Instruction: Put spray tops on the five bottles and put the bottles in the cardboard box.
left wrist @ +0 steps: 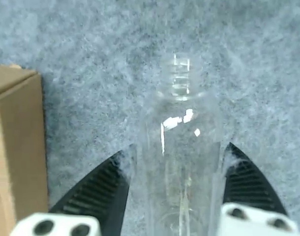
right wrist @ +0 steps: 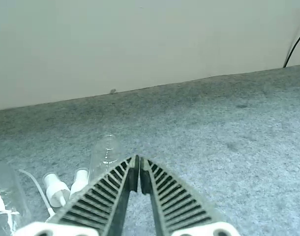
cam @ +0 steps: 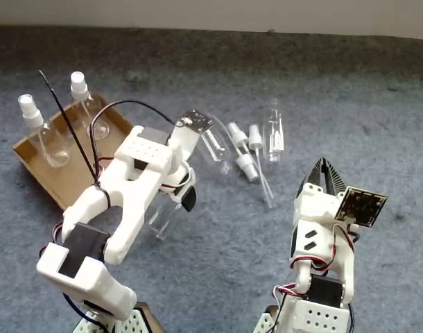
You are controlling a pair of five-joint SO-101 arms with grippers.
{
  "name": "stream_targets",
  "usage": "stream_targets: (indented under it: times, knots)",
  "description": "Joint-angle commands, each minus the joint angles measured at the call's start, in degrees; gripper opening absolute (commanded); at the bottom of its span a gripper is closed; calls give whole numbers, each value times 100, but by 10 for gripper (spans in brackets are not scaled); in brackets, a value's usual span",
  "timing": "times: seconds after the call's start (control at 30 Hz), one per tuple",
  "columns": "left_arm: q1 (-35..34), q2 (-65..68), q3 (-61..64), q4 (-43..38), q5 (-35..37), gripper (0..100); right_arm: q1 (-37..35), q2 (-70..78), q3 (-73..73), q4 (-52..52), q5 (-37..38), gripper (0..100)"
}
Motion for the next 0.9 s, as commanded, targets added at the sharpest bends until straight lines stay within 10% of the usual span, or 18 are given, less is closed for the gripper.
stream_targets:
  times: [0.0, 0.87]
  knots:
    - [-22, -92, 31, -448, 26, 255, -57, -57, 892, 22, 79, 5]
    - [251, 673, -4, -932, 18, 71, -57, -57, 892, 22, 79, 5]
